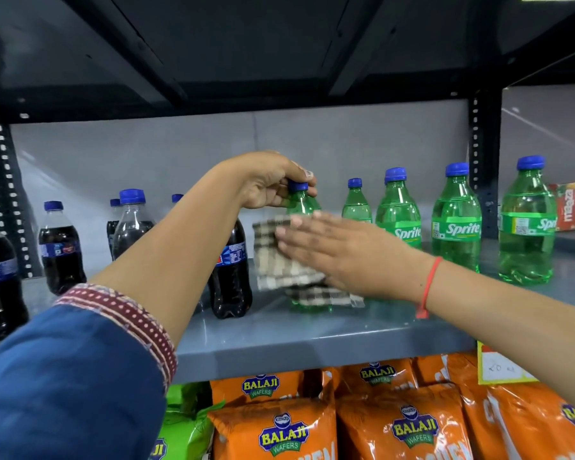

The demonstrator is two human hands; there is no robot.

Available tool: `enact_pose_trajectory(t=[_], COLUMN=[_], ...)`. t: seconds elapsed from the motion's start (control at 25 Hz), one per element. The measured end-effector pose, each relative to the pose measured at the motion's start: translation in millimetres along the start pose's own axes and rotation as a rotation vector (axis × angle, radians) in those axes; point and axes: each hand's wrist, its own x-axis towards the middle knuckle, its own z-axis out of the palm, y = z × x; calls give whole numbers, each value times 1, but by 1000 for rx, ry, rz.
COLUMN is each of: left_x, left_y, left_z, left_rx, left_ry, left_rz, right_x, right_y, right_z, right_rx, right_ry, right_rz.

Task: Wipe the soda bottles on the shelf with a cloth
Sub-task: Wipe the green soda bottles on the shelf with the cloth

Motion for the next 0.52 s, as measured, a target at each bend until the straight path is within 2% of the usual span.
enact_pose_trajectory(t=[0.08,0.16,0.32,0.52], left_x=[0,0,0,-3], left_y=[0,-1,0,-1], left_z=[-1,-1,-1,0], left_rx=[14,20,-2,9], left_ry=[0,-4,-9,14], left_rz=[5,5,-16,1], right_x=[-10,-7,11,-9], right_y=[-10,-3,12,-13], right_z=[3,1,-7,1], right_rx=[-31,-46,41,113], right_ry=[-46,-39,37,69], right_rz=[-99,-112,69,-103])
